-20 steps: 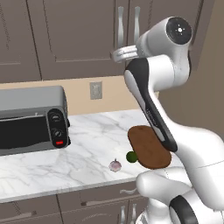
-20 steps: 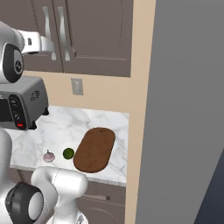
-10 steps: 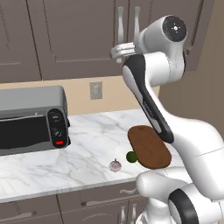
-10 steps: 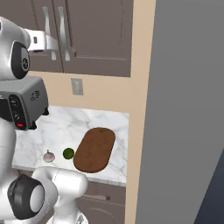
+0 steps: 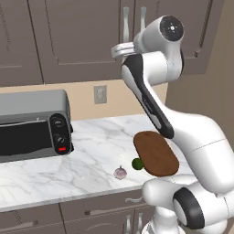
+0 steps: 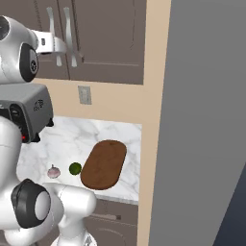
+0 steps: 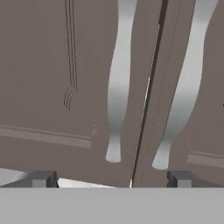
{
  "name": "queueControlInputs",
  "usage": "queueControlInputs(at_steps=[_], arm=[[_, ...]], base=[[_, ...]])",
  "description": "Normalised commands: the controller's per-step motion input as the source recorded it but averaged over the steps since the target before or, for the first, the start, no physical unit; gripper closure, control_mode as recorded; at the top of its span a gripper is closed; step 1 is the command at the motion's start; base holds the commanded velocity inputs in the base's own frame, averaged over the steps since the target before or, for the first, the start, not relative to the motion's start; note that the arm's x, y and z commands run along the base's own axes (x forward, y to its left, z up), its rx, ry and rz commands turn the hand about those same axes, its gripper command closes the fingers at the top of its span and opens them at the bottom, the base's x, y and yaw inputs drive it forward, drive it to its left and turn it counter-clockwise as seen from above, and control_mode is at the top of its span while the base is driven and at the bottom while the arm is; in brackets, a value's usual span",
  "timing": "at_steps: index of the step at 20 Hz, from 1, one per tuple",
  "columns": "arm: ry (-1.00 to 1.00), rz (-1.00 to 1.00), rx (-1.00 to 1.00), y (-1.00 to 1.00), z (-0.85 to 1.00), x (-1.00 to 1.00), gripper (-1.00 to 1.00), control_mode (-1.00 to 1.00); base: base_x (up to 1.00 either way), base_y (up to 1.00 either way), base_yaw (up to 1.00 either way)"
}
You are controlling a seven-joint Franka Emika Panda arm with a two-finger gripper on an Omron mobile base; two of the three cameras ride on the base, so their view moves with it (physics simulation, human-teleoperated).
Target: Open the cabinet. Place the bowl and condiment on the counter. Then place the lime and garlic on the cutting board.
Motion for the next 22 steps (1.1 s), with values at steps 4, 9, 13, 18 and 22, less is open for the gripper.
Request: queueControlInputs(at_steps=[4, 9, 13, 18, 22], arm=[[0.00, 0.00, 0.00, 0.00, 0.00, 0.26, -1.00, -1.00], [0.00, 0.00, 0.00, 0.00, 0.00, 0.37, -1.00, -1.00], [0.00, 0.00, 0.00, 0.00, -0.01, 0.39, -1.00, -1.00], [0.00, 0.00, 0.00, 0.08, -0.04, 0.37, -1.00, -1.00], [0.00, 0.00, 0.00, 0.14, -0.08, 0.40, -1.00, -1.00]], base=[[0.00, 0.00, 0.00], [0.00, 0.00, 0.00], [0.00, 0.00, 0.00], [0.00, 0.00, 0.00], [0.00, 0.00, 0.00]])
